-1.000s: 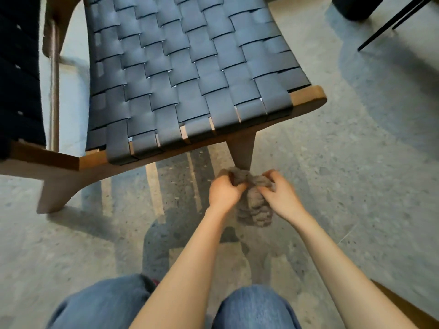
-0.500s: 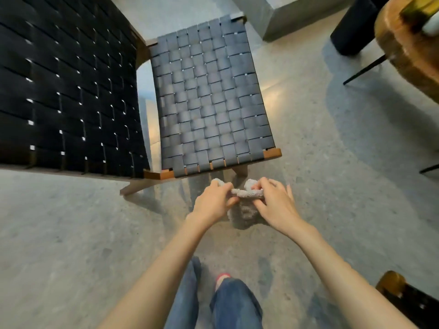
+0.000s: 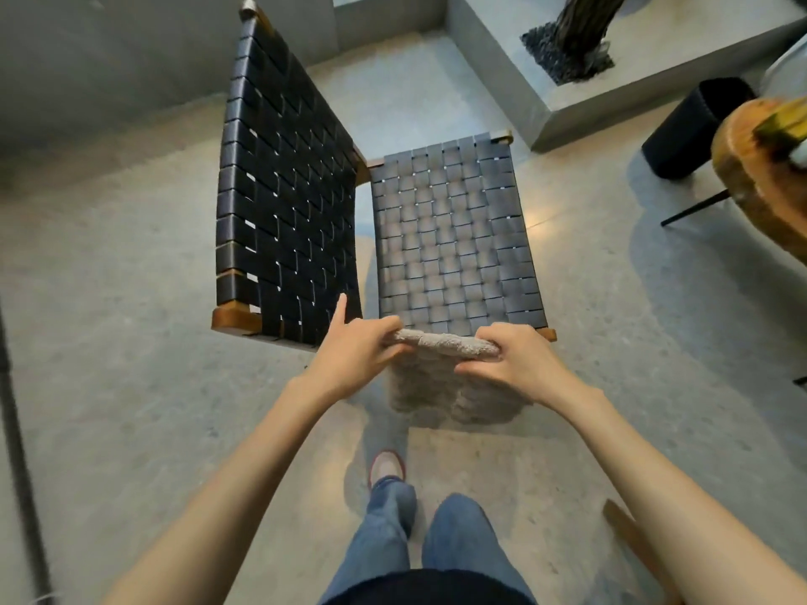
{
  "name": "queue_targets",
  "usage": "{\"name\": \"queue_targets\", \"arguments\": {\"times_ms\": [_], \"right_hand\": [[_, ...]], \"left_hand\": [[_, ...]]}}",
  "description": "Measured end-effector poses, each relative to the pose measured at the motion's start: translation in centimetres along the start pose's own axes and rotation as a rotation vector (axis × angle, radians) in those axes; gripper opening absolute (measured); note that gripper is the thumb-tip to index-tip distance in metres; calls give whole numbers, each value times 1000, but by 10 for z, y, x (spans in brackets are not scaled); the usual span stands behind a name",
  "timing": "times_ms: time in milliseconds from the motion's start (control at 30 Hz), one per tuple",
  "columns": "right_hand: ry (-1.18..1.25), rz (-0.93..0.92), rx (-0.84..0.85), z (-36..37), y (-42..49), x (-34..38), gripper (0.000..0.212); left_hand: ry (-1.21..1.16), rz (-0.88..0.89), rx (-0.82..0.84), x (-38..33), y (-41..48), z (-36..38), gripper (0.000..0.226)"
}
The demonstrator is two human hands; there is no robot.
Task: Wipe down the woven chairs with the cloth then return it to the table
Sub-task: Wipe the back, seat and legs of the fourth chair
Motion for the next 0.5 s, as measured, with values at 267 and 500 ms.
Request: {"name": "queue_targets", "arguments": {"times_ms": [267, 500], "right_hand": [[254, 135, -51, -23, 51, 13, 37], [685, 228, 42, 3, 113, 35, 27]], "left_hand": [[-285, -208, -71, 64, 14, -60, 29], [-906, -517, 146, 74, 59, -47, 37]]}}
Point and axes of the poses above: each hand's wrist, its own y-axis towards the middle knuckle, its own z-axis out of the palm, x = y × z, the point moved 9 cm from there along y, towards the middle knuckle, and after that the axes turned 13 degrees about -z, right-handed, at the moved point
